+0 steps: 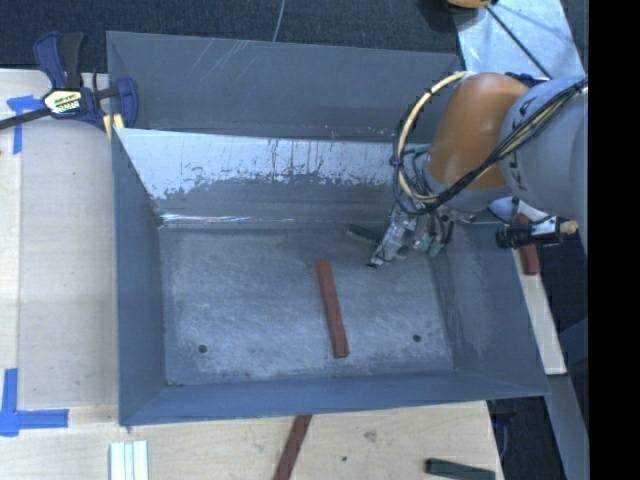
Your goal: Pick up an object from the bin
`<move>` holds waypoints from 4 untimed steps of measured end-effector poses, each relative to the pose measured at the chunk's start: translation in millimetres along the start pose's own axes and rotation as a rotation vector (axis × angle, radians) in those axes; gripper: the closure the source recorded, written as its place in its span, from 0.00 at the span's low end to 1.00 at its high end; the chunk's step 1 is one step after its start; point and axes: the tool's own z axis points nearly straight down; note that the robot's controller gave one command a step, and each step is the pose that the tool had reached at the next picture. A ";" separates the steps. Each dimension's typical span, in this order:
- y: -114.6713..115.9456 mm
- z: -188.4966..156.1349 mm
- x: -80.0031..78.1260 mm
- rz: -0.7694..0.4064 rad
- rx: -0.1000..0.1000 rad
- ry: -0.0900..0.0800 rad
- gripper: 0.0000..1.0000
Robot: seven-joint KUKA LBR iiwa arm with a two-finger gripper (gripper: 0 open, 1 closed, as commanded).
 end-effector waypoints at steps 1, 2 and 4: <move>0.0 -19.0 -0.6 -0.001 0.000 -0.001 1.00; -0.3 -49.7 -0.4 -0.002 -0.001 -0.002 1.00; -0.1 -87.7 -2.0 -0.003 -0.003 -0.010 1.00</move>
Offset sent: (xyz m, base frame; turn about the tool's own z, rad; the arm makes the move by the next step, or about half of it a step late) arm 0.0000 -0.0001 0.1008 0.0000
